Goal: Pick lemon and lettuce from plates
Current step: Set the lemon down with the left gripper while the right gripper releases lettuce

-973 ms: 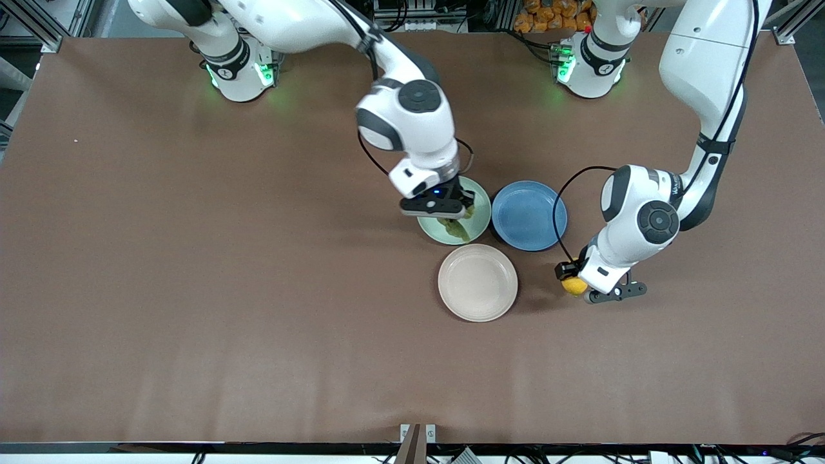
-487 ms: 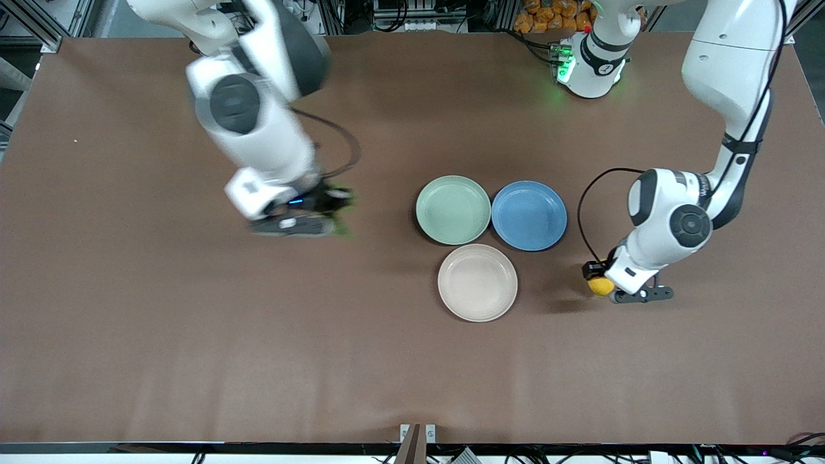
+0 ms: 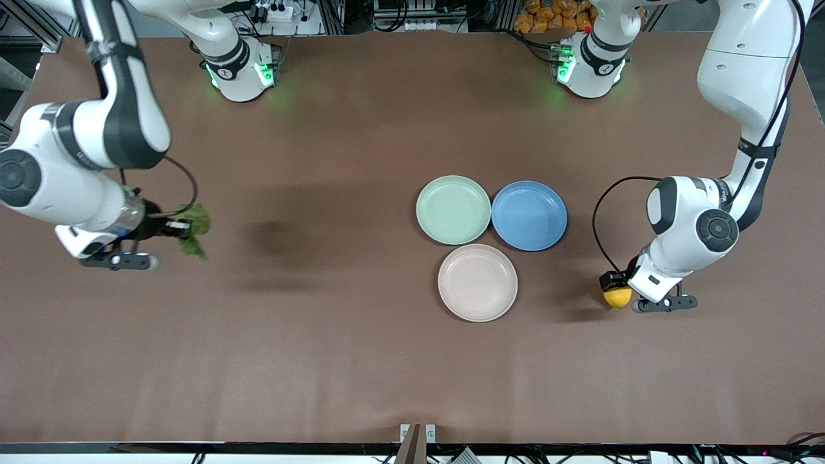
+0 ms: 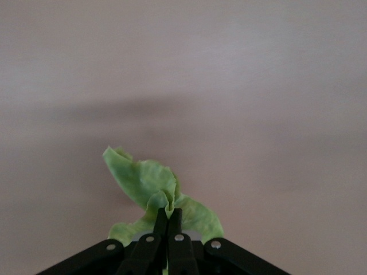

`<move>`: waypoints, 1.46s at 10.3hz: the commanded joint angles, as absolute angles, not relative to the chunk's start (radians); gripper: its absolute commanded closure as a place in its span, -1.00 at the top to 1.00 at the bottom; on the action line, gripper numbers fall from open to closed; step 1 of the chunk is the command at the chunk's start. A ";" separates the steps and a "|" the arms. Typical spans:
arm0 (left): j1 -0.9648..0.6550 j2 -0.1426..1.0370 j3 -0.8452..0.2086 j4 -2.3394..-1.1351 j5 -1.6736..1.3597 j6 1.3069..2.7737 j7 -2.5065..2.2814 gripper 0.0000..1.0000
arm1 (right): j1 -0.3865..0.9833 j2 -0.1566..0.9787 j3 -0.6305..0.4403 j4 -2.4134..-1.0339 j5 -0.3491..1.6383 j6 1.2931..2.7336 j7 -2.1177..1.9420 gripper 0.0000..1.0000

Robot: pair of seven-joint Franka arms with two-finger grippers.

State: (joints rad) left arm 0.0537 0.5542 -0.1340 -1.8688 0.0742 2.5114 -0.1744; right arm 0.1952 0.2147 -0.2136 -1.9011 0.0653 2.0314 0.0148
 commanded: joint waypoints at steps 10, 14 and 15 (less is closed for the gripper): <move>0.015 -0.042 -0.192 -2.411 0.028 2.505 -0.376 1.00 | 0.127 0.197 -0.222 -1.947 0.091 2.230 -0.067 1.00; 0.014 -0.134 -0.270 -2.474 -0.009 2.503 -0.414 1.00 | 0.129 0.077 -0.222 -1.832 0.083 2.032 -0.069 1.00; 0.014 -0.132 -0.273 -2.436 -0.009 2.502 -0.411 1.00 | 0.123 0.055 -0.222 -1.797 0.083 1.966 -0.071 1.00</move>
